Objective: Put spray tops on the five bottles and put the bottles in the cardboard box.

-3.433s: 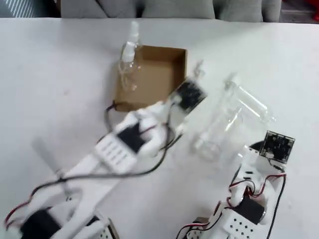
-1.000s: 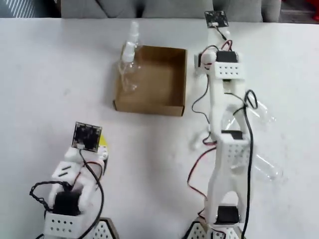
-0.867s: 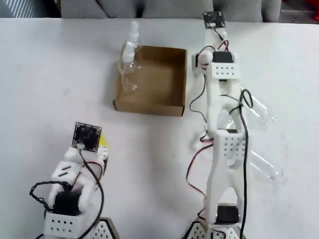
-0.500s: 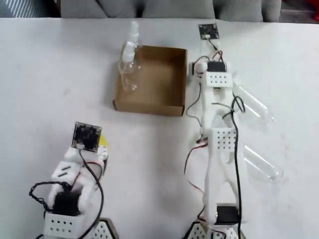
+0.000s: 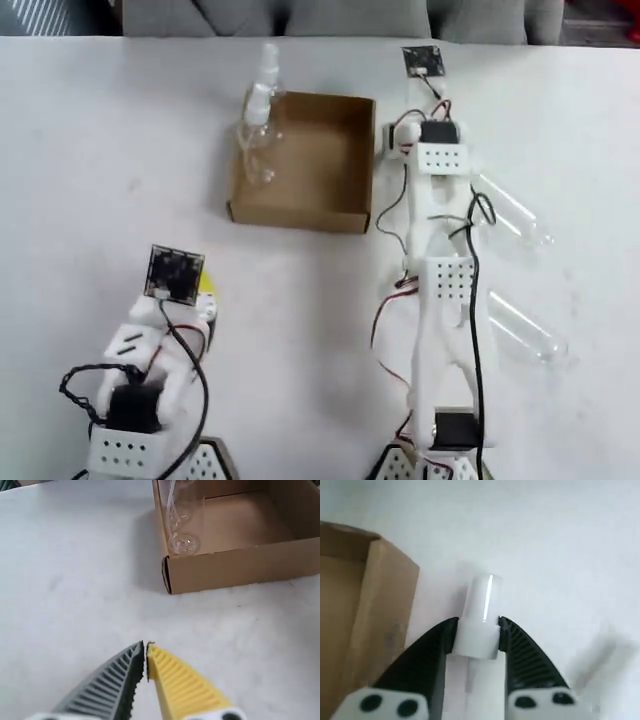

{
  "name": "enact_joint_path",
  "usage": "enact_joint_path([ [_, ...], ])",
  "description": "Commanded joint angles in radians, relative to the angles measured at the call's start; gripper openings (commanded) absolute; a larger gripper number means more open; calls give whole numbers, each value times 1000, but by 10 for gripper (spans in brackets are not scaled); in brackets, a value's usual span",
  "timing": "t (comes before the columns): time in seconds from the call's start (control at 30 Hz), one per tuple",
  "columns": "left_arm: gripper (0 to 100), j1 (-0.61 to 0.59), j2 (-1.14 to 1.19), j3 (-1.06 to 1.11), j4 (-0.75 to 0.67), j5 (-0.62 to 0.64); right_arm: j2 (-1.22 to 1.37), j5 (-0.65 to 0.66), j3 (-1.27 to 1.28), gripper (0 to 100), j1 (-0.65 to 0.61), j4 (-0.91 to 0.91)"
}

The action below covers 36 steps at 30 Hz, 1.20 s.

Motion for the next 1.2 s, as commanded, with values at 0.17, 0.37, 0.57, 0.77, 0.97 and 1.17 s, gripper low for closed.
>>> enact_joint_path([
  [0.17,25,-13,-15,-3,0,-115,-252,-11,-247,17,-4,410],
  [0.37,24,-13,-15,-3,0,-120,-381,-11,-210,16,-35,512],
  [0.57,24,-13,-15,-3,0,-120,-662,-110,121,16,-59,510],
  [0.77,24,-13,-15,-3,0,-121,-966,-124,476,16,-122,507],
  [0.97,24,-13,-15,-3,0,-121,-1251,-124,790,16,-199,506],
  [1.17,24,-13,-15,-3,0,-121,-1481,-124,1112,16,-340,504],
])
